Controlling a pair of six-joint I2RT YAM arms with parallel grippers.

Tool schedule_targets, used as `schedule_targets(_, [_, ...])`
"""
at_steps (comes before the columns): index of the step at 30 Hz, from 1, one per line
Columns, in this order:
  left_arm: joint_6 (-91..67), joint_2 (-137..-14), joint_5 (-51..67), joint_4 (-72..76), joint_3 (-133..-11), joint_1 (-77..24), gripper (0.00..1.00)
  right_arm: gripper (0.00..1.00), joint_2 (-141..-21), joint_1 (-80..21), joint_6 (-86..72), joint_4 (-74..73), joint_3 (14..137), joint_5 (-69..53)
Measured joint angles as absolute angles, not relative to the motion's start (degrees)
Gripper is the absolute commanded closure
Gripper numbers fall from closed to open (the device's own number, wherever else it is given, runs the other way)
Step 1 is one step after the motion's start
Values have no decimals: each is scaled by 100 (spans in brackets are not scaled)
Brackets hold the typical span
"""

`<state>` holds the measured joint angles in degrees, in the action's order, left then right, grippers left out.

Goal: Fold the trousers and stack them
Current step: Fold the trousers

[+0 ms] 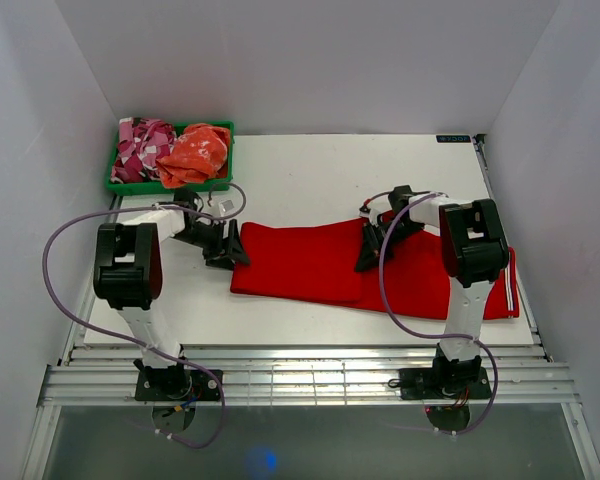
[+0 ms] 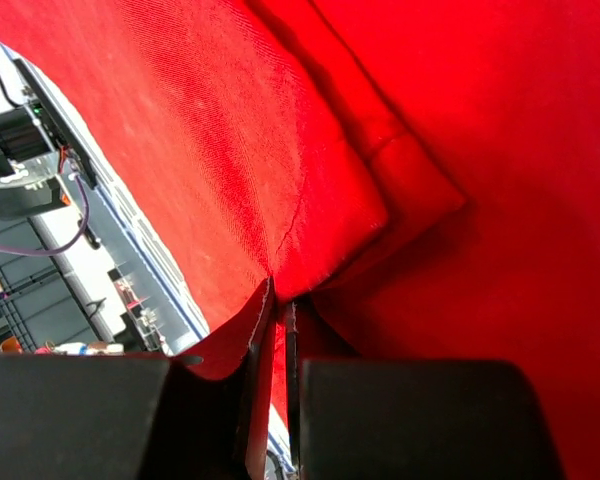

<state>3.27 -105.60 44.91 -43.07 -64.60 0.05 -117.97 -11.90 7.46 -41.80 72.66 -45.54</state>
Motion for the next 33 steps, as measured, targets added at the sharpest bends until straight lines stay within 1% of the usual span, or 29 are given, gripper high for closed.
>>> schedule_targets(2, [161,-10637,4410,-4136,-6375,-137,40,92,-11797,-1203,757,-4189,7279,-4512])
schedule_targets(3, [64,-10713,4329,-4047,-6344,-174,52,92,-11804,-1208,770,-4204,7301,-4488])
schedule_targets(5, [-89,-10855,4254,-3977,-6342,-152,62,92,-11826,-1214,792,-4252,7363,-4460])
schedule_targets(6, [-121,-10901,4215,-3968,-6346,-117,73,92,-11845,-1225,799,-4285,7400,-4451])
schedule_targets(7, [-163,-10930,4176,-3968,-6351,-75,78,91,-11863,-1243,808,-4316,7437,-4447])
schedule_targets(8, [-174,-10962,4132,-3955,-6355,-40,89,88,-11891,-1253,814,-4331,7485,-4449])
schedule_targets(9, [-178,-11010,4141,-3944,-6366,8,89,83,-11909,-1273,816,-4333,7511,-4449])
schedule_targets(10, [-191,-11052,4209,-3979,-6386,78,100,66,-11944,-1302,825,-4351,7564,-4456])
schedule_targets(12, [-204,-11069,4241,-4027,-6410,180,100,50,-12003,-1361,821,-4388,7655,-4488])
schedule_targets(14, [-152,-11072,4246,-4045,-6440,301,100,37,-12014,-1417,838,-4491,7780,-4626])
schedule_targets(15, [-121,-11072,4244,-4051,-6455,349,100,33,-12014,-1444,860,-4541,7863,-4641])
schedule_targets(16, [-84,-11069,4244,-4058,-6469,401,100,25,-12014,-1463,915,-4602,7961,-4644])
schedule_targets(19, [34,-11067,4211,-4165,-6536,574,100,14,-12014,-1446,1188,-4823,8256,-4528])
schedule_targets(22, [226,-11026,4080,-4381,-6643,858,100,10,-11909,-1299,1662,-5048,8372,-4366])
schedule_targets(27, [672,-10818,3736,-4939,-7022,1693,100,8,-11415,-779,2440,-5629,8272,-3892])
schedule_targets(30, [982,-10595,3509,-5323,-7470,2075,100,2,-11045,-392,2724,-5979,8232,-3673])
schedule_targets(33, [1253,-10333,3454,-5743,-8117,2202,100,10,-10711,148,2902,-6219,8230,-3481])
